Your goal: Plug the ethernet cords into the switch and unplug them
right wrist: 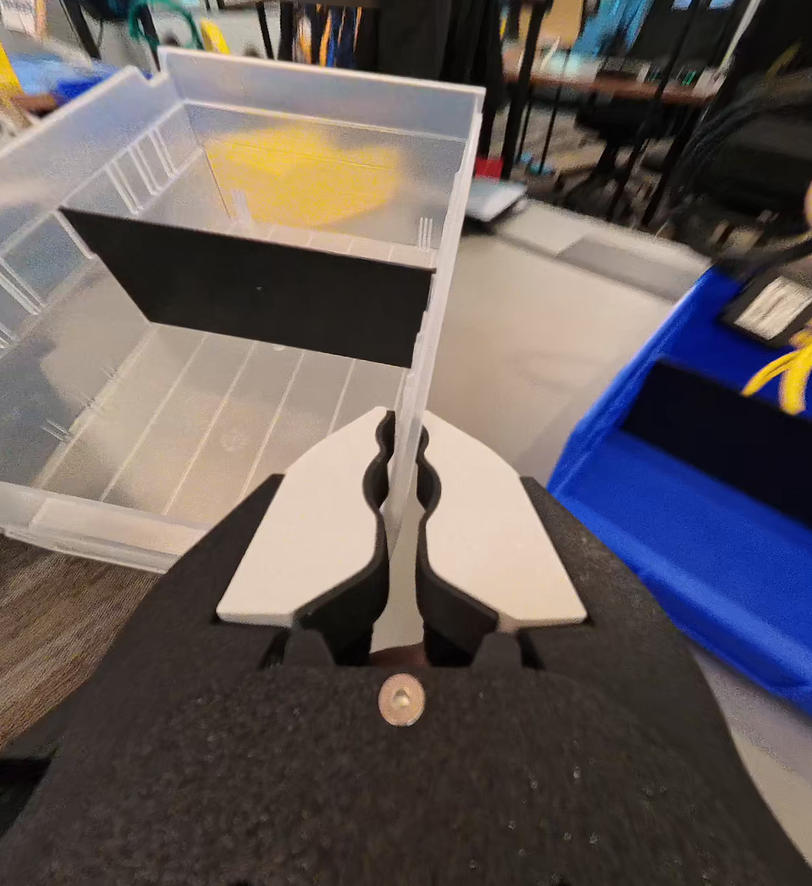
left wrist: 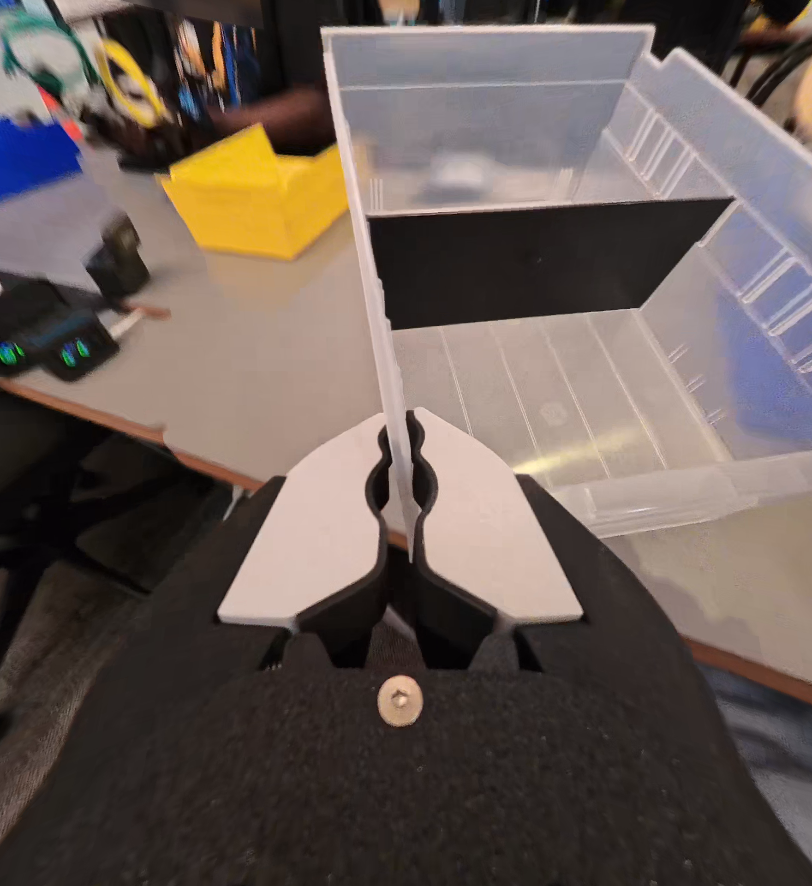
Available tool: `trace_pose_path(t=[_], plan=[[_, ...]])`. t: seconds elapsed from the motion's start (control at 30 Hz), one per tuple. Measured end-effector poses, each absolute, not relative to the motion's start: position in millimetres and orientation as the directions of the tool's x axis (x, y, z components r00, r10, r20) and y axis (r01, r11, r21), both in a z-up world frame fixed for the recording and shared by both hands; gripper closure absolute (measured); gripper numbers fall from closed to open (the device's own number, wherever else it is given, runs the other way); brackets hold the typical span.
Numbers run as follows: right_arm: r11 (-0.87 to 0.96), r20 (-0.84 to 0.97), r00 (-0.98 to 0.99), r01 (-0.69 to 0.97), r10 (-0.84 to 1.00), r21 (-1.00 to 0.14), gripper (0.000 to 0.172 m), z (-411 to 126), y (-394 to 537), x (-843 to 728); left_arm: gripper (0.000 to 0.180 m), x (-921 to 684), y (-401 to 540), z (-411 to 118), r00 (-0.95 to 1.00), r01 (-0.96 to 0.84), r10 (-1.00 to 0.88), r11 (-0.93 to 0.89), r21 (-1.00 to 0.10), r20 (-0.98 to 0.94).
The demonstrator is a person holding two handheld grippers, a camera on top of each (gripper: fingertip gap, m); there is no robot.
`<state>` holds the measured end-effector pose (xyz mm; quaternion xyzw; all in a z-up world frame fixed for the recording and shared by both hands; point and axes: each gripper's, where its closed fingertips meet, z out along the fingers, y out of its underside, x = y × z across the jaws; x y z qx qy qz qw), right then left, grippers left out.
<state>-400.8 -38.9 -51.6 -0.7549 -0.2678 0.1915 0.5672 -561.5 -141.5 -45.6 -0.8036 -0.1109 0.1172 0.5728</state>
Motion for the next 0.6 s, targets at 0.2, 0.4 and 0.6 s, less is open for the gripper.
trace_pose_path(t=[0.2, 0.4, 0.6], plan=[[0.031, 0.130, 0.888, 0.129, 0.442, -0.991, 0.167, 64.0, -27.4, -290.5, 0.177, -464.4, -81.1, 46.2, 0.990, -0.062, 0.119, -0.129, -0.990, -0.077], [-0.020, 0.076, 0.984, 0.080, 0.162, -0.997, 0.168, 92.1, 5.0, -78.4, 0.175, -256.5, -4.5, 62.5, 0.966, -0.179, -0.208, -0.101, -0.979, -0.156], [-0.217, 0.092, 0.996, 0.091, 0.001, -0.972, 0.167, -1.6, 29.4, 127.2, 0.174, -55.8, 40.3, -21.2, 0.894, -0.299, -0.398, -0.185, -0.936, -0.207]])
